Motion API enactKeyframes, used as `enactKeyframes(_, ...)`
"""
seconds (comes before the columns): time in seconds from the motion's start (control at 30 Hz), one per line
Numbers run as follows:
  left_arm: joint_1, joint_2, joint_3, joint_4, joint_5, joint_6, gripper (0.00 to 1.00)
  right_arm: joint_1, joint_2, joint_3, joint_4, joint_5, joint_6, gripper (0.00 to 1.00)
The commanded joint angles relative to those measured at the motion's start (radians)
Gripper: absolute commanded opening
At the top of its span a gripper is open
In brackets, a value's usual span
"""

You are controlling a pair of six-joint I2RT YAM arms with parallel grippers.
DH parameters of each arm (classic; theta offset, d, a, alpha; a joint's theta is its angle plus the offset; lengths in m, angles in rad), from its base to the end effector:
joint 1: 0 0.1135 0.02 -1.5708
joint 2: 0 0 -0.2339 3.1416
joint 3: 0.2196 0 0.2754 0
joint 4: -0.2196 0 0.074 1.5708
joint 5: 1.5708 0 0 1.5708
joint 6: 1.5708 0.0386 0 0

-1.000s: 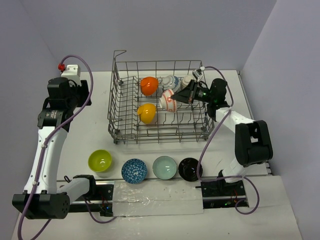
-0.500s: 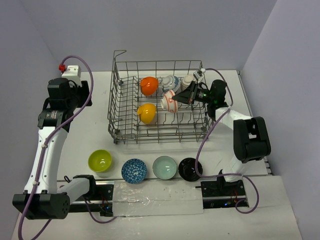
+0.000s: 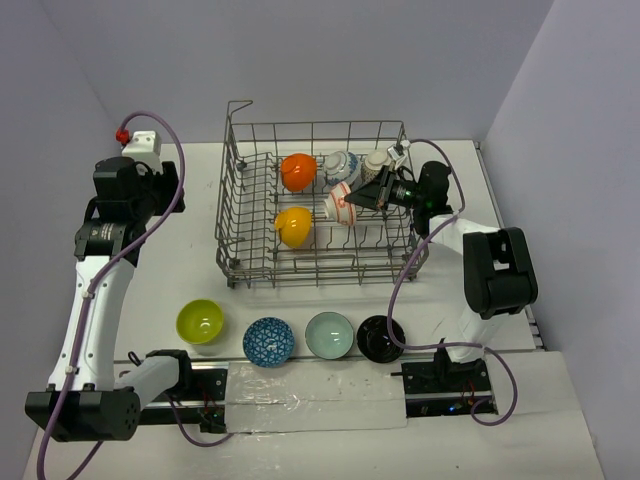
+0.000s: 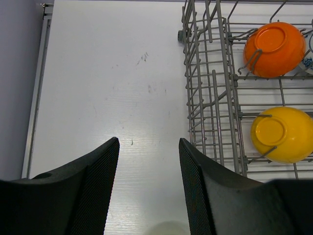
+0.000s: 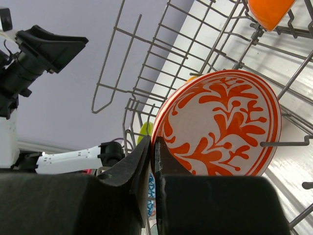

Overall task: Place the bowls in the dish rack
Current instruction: Insert the bowl into the dish rack.

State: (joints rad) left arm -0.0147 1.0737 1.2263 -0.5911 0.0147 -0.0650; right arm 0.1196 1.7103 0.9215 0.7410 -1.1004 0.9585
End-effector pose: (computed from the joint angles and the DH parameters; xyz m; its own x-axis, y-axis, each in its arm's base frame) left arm 0.2669 -0.0045 0.3714 -0.4255 -0.0587 -0.9031 0.0004 0.9979 -0.0650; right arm 0.3691 0.0790 0.1923 -0.7949 0.2780 -0.5392 -0.5003 0.2022 0.8419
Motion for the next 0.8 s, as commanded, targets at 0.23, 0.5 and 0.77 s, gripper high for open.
enactKeyframes(0.23,0.009,-0.02,0.001,0.036,0.024,-0.015,0.58,-0.003,-0.054,0.016,0.075,-0.032,0.017,0.0)
enactKeyframes(0.5,0.012,-0.035,-0.008,0.037,0.033,-0.013,0.58,-0.003,-0.084,0.014,0.093,-0.015,0.051,0.0)
enactKeyframes(0.77,0.012,-0.026,0.004,0.033,0.044,-0.016,0.58,0.0,-0.095,0.013,0.095,-0.013,0.056,0.0)
